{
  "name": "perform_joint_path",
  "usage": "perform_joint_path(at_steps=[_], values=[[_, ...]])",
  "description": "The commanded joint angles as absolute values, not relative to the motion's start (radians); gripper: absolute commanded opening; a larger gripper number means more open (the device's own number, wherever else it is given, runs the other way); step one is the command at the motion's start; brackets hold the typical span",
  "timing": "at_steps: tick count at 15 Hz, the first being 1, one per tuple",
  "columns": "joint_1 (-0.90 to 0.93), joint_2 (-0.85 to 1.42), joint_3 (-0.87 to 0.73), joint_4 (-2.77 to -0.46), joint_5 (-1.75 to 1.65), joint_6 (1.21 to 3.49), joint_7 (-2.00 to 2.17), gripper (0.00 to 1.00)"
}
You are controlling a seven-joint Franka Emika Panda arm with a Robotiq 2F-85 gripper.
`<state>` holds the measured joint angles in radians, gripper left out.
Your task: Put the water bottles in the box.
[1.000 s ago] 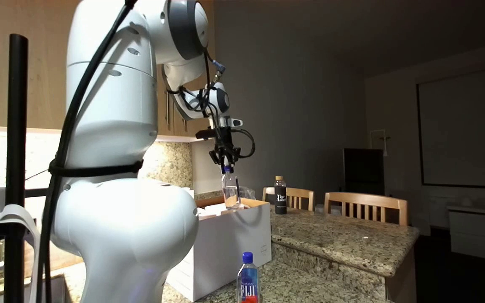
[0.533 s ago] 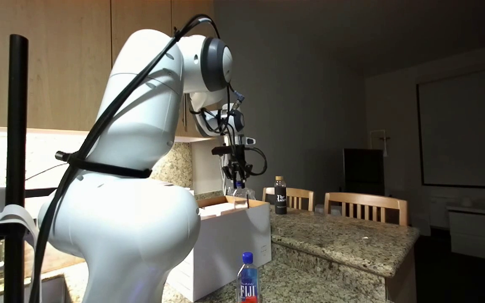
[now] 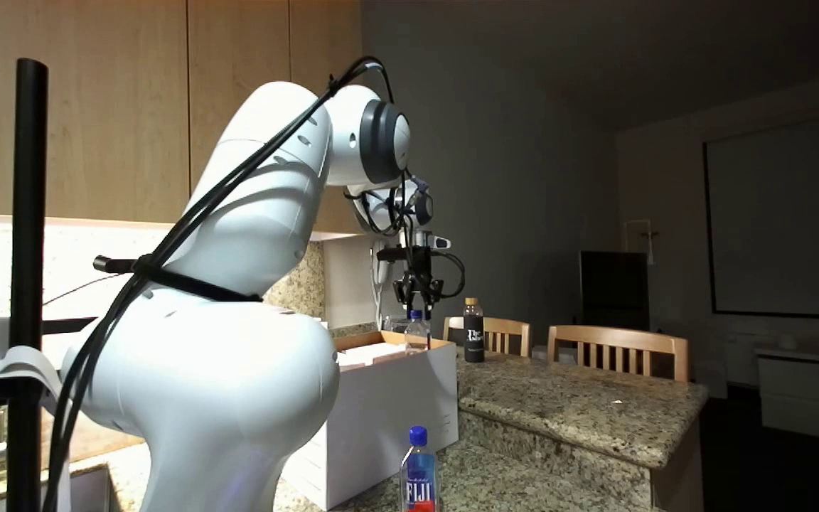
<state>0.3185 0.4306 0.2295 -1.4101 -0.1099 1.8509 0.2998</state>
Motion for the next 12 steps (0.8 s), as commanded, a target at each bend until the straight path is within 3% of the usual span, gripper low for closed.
perform_joint_path(at_steps=[1,3,12], values=[[0.328,0.430,0.217,-1.358,-0.062,1.799,0.269,0.85],[0.329,0.399,0.218,-1.368,-0.053,1.803,0.266,0.98],[0.213,0.000,0.173,-1.707,0.018,1.840,0.284,1.00]])
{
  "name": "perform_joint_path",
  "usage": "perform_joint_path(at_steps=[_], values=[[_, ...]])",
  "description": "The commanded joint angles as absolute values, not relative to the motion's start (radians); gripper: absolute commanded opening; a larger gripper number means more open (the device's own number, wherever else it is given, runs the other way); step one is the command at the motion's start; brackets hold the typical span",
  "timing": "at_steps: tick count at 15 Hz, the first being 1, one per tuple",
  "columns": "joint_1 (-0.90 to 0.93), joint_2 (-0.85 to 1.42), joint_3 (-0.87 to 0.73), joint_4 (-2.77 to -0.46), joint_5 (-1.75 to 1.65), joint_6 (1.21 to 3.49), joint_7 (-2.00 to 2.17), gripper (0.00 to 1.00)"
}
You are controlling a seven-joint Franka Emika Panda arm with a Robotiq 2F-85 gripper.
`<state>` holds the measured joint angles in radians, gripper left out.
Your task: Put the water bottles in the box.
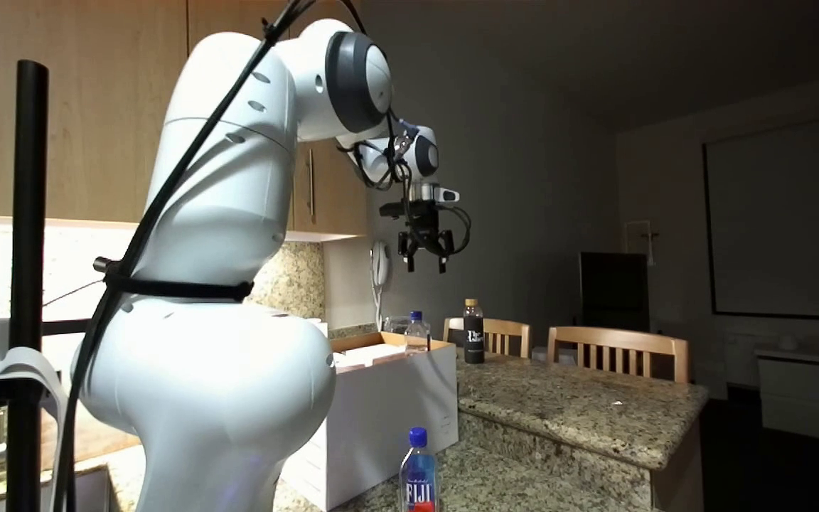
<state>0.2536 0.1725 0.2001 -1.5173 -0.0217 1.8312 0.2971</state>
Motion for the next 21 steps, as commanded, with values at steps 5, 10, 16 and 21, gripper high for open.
perform_joint_path(at_steps=[5,10,16,21], values=[[0.168,-0.198,0.136,-1.960,0.014,1.902,0.164,1.00],[0.156,-0.320,0.088,-2.240,0.095,1.962,0.001,1.00],[0.155,-0.392,0.030,-2.615,0.149,2.133,-0.161,1.00],[0.167,-0.338,0.027,-2.837,0.128,2.390,-0.210,1.00]])
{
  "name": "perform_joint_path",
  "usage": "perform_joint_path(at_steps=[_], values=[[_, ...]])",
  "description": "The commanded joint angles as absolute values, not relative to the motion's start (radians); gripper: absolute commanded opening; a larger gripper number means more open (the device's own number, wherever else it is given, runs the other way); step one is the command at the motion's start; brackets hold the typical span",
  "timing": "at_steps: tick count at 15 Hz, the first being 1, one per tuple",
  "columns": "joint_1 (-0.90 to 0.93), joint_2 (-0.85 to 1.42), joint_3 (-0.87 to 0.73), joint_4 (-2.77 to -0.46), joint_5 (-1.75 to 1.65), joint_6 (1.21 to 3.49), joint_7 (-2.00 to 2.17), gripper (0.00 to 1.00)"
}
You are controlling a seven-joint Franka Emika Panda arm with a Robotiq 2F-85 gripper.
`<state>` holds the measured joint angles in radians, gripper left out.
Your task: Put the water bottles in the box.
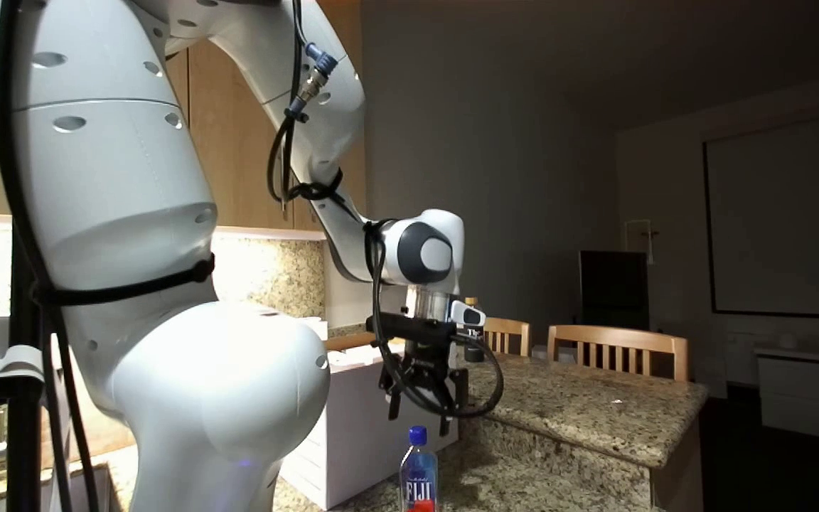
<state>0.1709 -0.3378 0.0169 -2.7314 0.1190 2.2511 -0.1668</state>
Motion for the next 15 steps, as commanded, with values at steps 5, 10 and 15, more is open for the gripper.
perform_joint_path(at_steps=[5,10,15], values=[[0.167,-0.259,0.019,-2.782,0.132,2.529,-0.206,1.00],[0.214,-0.241,-0.015,-2.777,0.244,2.520,-0.334,0.98],[0.245,-0.228,-0.026,-2.775,0.346,2.504,-0.465,0.55]])
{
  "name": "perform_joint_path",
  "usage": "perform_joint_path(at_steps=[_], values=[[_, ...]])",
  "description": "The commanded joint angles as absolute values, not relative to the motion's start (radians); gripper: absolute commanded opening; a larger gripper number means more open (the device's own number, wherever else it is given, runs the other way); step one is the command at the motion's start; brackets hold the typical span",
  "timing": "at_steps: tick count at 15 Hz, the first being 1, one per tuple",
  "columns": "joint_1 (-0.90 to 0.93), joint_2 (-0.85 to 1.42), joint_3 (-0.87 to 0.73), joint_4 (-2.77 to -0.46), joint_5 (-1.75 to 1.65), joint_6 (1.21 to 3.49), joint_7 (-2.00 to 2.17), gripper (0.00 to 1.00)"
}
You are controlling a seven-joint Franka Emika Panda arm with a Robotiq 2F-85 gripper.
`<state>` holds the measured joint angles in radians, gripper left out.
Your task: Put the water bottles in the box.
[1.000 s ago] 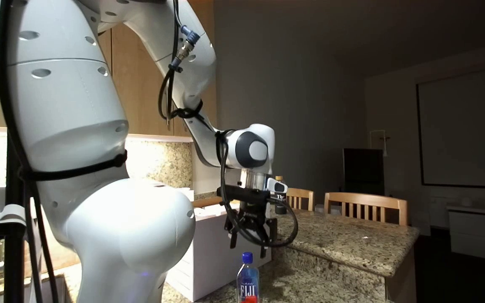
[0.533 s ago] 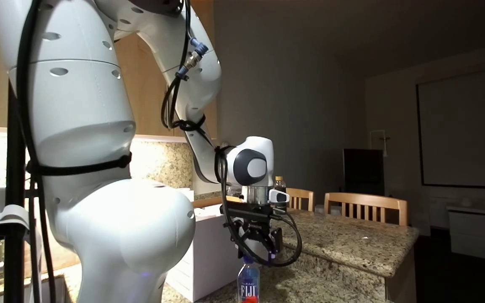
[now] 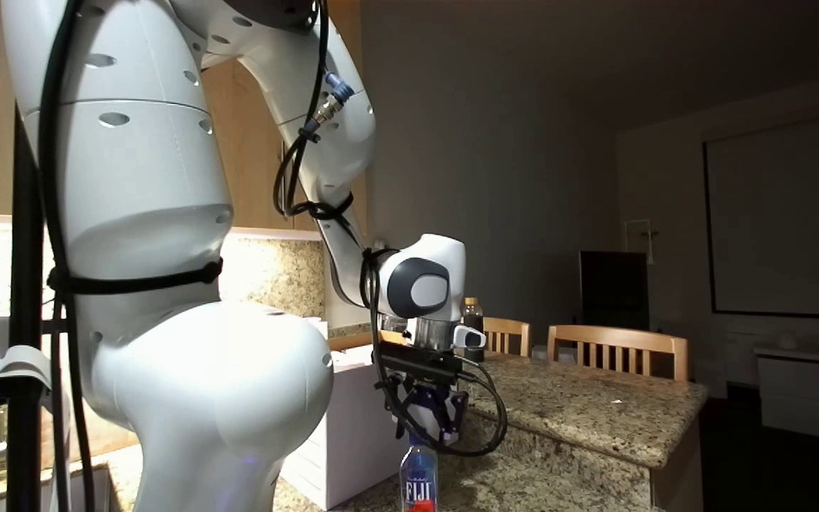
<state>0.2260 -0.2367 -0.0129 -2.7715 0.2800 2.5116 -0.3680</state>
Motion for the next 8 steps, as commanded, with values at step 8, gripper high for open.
perform_joint_path(at_steps=[8], values=[[0.242,-0.231,0.001,-2.777,0.330,2.528,-0.456,0.13]])
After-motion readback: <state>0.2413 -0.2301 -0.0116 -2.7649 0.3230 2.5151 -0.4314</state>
